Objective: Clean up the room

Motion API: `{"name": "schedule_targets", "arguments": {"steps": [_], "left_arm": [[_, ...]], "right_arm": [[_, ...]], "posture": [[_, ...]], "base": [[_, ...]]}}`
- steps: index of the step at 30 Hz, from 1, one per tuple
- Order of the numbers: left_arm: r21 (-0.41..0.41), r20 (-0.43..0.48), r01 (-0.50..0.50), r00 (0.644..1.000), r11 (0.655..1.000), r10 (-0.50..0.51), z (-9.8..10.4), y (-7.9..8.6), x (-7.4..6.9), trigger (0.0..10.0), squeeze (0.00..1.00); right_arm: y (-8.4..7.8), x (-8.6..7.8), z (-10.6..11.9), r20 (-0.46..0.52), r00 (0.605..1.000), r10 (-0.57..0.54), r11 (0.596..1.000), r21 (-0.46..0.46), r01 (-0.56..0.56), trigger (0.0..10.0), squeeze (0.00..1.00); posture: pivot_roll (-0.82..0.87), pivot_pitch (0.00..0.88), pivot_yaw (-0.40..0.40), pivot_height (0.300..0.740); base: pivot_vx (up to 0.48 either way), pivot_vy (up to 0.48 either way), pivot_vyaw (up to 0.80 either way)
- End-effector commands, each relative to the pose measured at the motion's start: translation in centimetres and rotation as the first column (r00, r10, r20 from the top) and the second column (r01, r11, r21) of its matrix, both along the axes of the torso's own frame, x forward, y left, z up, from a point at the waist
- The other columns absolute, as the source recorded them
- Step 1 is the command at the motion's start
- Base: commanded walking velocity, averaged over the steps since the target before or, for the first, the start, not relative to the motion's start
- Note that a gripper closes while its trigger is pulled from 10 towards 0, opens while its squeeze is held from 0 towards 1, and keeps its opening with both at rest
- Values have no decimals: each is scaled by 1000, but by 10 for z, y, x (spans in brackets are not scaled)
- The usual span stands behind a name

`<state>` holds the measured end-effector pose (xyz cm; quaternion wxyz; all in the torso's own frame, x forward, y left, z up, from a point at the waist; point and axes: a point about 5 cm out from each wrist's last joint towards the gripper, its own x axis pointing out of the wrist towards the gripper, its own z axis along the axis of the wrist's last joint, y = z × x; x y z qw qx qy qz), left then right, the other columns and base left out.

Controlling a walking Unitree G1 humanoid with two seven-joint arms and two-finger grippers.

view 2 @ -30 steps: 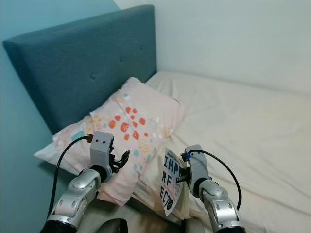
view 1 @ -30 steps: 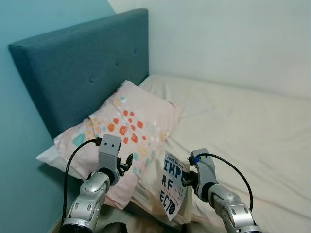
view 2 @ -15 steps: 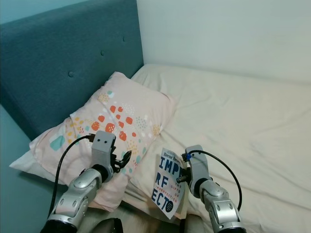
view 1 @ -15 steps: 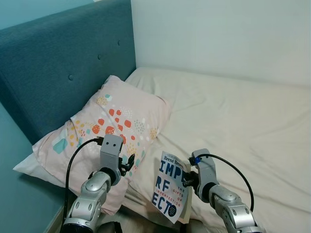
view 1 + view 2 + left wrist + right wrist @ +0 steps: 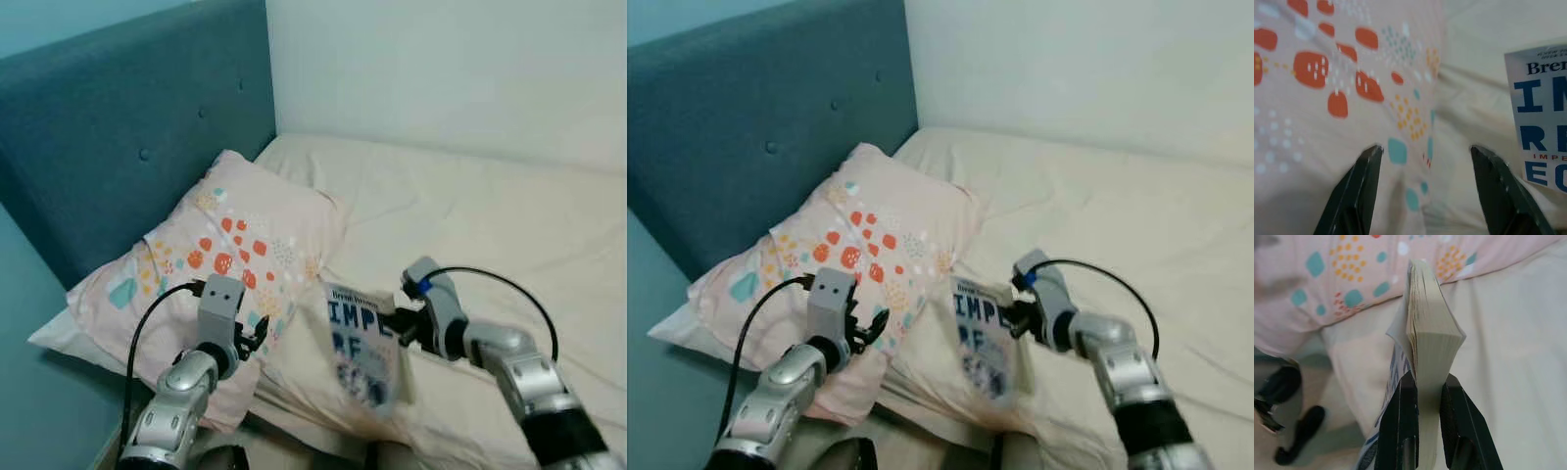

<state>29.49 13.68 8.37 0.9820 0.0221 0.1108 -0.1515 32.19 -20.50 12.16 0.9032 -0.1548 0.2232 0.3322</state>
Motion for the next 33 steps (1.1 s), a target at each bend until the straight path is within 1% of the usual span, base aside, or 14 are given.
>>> {"name": "schedule_targets", "arguments": {"steps": [1, 2, 4, 5, 7, 10, 11, 12, 14, 19, 26, 28, 30, 33], "left_arm": [[13, -8, 6, 1000, 1000, -6, 1, 7, -3, 10000, 0], [13, -8, 6, 1000, 1000, -6, 1, 7, -3, 10000, 0], [13, -8, 15, 1000, 1000, -15, 3, 9, -7, 10000, 0], [13, -8, 15, 1000, 1000, -15, 3, 9, -7, 10000, 0], [15, -8, 17, 1000, 1000, -17, 5, 13, -10, 10000, 0], [13, -10, 14, 1000, 1000, -13, 5, 15, -12, 10000, 0], [10, -12, 4, 1000, 1000, -4, 6, 19, -16, 10000, 0], [9, -13, 1, 1000, 1000, -1, 6, 20, -17, 10000, 0], [9, -13, 1, 1000, 1000, -1, 6, 20, -17, 10000, 0], [10, -17, -3, 1000, 1000, 3, 8, 23, -20, 10000, 0], [15, -15, -3, 1000, 1000, 3, 12, 26, -22, 10000, 0], [13, -17, -3, 1000, 1000, 3, 12, 26, -21, 10000, 0], [13, -17, -3, 1000, 1000, 3, 12, 26, -21, 10000, 0], [9, -23, 4, 1000, 1000, -4, 11, 25, -22, 10000, 0]], "right_arm": [[4, 3, -5, -51, 977, 207, 975, -74, -211, 10000, 0], [4, 3, -5, -51, 977, 207, 975, -74, -211, 10000, 0], [7, 5, -8, -114, 928, 354, 923, -114, -367, 10000, 0], [7, 5, -8, -114, 928, 354, 923, -114, -367, 10000, 0], [13, 4, -10, -142, 877, 458, 869, -134, -476, 10000, 0], [16, 5, -10, -141, 854, 501, 845, -134, -518, 10000, 0], [23, 13, -3, -45, 833, 552, 816, -179, -550, 10000, 0], [26, 16, 0, -6, 824, 566, 809, -188, -557, 10000, 0], [26, 16, 0, -6, 824, 566, 809, -188, -557, 10000, 0], [26, 25, 5, 22, 810, 586, 780, -283, -558, 10000, 0], [21, 29, 16, -35, 796, 604, 776, -205, -597, 10000, 0], [21, 28, 17, -46, 777, 627, 755, -210, -622, 10000, 0], [21, 28, 17, -46, 777, 627, 755, -210, -622, 10000, 0], [20, 26, 15, -81, 746, 661, 714, -236, -659, 10000, 0]], "posture": [[12, 112, -16, 599], [12, 112, -16, 599], [29, 127, -27, 599], [29, 127, -27, 599], [43, 138, -35, 599], [50, 144, -40, 599], [66, 153, -52, 599], [66, 153, -52, 599], [66, 153, -52, 599], [83, 157, -54, 599], [88, 152, -53, 599], [86, 150, -48, 599], [86, 150, -48, 599], [84, 147, -44, 599]], "base": [[0, 0, 0], [0, 0, 0], [0, 0, 0], [0, 0, 0], [0, 0, 0], [0, 0, 0], [0, 0, 0], [0, 0, 0], [0, 0, 0], [0, 0, 0], [0, 0, 0], [0, 0, 0], [0, 0, 0], [0, 0, 0]]}}
